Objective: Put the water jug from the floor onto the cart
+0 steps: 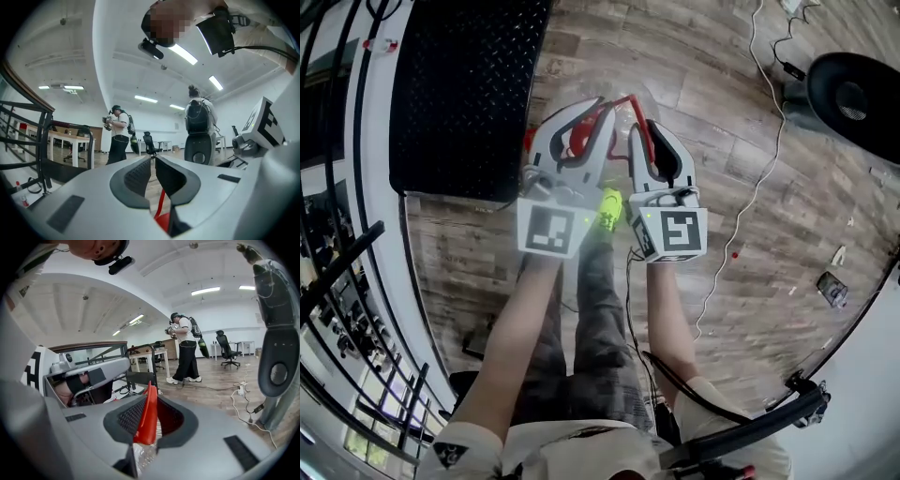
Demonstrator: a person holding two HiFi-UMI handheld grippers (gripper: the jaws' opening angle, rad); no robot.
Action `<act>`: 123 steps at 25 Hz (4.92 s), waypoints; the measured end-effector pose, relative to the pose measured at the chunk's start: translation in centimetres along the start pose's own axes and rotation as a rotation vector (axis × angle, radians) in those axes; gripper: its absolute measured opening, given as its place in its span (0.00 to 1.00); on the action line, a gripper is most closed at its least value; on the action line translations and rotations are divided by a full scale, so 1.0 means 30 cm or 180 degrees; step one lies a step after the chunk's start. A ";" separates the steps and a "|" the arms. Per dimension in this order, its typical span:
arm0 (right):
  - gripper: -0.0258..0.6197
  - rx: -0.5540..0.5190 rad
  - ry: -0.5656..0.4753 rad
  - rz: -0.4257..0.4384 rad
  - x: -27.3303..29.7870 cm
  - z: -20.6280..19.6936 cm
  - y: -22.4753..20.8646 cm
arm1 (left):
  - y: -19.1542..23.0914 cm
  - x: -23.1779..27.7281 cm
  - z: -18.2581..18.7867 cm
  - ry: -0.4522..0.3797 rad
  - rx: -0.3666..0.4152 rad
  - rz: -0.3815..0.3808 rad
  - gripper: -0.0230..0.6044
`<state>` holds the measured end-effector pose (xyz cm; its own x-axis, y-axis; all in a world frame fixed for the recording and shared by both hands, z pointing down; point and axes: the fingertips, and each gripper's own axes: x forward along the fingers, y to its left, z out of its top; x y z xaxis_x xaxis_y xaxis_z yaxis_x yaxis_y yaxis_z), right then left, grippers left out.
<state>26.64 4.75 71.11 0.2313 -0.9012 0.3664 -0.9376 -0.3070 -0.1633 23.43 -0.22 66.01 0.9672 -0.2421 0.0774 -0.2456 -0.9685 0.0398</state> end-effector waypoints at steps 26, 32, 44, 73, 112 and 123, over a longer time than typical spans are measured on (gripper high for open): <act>0.15 -0.0017 -0.0140 0.0385 -0.175 1.050 0.424 | 0.232 -0.185 1.202 -0.0685 0.0122 0.0224 0.06; 0.15 -0.0034 -0.0119 0.0592 -0.177 1.171 0.580 | 0.324 -0.293 1.331 -0.0659 0.0241 0.0357 0.06; 0.15 -0.0091 -0.0078 0.0975 -0.079 1.224 0.916 | 0.582 -0.533 1.394 -0.0638 0.0312 0.0739 0.06; 0.16 -0.0075 0.0407 0.2286 0.302 1.099 1.349 | 1.079 -0.763 1.146 -0.0020 0.0525 0.2010 0.06; 0.18 0.0045 0.1087 0.2832 0.655 0.380 1.807 | 1.503 -1.153 0.412 0.0050 0.0035 0.2573 0.06; 0.18 -0.0010 0.0903 0.2771 0.754 0.353 1.760 | 1.542 -1.154 0.346 -0.0113 -0.0084 0.2579 0.06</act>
<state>-14.87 -35.08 61.06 -0.6298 -0.7049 0.3265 -0.7517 0.4470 -0.4850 -20.72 -37.24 54.83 0.4897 -0.8698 0.0607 -0.8716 -0.4902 0.0084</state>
